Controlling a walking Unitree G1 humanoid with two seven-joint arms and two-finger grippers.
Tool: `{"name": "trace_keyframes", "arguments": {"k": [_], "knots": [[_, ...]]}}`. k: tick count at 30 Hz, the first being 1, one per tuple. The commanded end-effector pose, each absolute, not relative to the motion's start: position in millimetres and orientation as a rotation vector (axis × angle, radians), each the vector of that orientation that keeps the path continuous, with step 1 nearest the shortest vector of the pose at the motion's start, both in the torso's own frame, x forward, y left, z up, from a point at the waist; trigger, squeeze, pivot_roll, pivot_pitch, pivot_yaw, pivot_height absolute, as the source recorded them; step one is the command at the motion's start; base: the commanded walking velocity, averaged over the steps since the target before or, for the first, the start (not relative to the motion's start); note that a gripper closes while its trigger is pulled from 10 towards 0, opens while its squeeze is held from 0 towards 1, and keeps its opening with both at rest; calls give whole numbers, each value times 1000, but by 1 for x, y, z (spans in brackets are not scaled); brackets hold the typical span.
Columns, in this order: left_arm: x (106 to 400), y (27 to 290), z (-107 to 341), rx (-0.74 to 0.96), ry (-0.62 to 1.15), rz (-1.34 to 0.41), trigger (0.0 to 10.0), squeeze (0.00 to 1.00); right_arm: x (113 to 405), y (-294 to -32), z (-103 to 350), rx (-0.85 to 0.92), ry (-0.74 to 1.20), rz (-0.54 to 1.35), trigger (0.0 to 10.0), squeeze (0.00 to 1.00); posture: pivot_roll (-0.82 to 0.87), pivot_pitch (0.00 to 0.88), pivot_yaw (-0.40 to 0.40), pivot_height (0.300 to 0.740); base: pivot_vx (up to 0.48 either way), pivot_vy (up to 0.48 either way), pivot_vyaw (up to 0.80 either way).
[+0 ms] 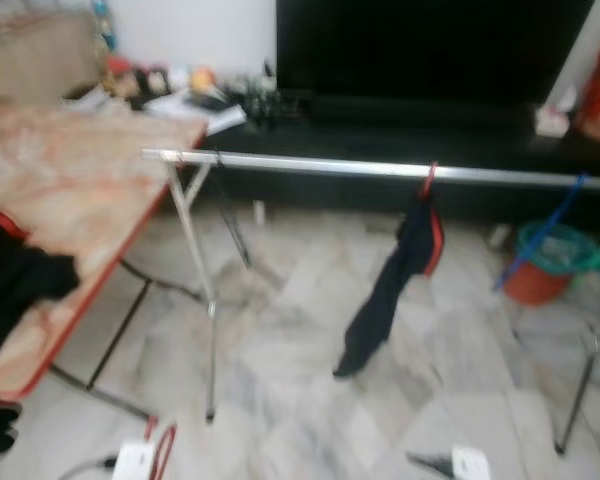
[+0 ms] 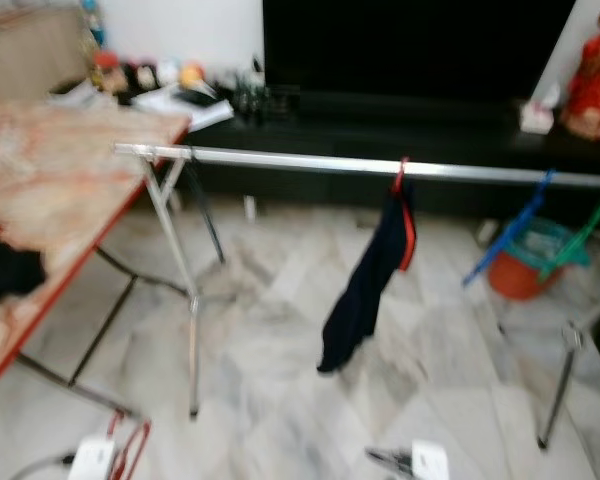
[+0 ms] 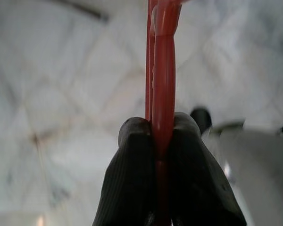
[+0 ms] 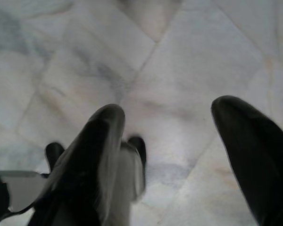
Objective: Hang hanger
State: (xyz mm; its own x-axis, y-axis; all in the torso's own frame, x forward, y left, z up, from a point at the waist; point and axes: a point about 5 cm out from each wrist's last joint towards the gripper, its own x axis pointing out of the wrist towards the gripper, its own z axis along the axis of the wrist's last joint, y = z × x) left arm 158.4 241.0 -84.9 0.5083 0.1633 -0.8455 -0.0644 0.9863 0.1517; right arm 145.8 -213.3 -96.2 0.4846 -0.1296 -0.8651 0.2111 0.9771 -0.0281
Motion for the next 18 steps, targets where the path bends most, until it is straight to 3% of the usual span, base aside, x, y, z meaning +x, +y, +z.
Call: {"name": "trace_keyframes", "arguments": {"k": [1,5,18], "knots": [[166,233,-84,98,1010,115,10000,0,137,-222,-98,72,1069,-227,10000,0,-68,0,4,740,304,0,-788],[167,232,-84,99,1009,112,10000,0,137,-222,-98,77,1070,-232,10000,0,-66,0,1,740,306,0,-788],[160,236,-86,97,1018,122,10000,0,140,-222,-97,81,1055,-221,10000,0,-62,0,-5,740,307,0,0]]}}
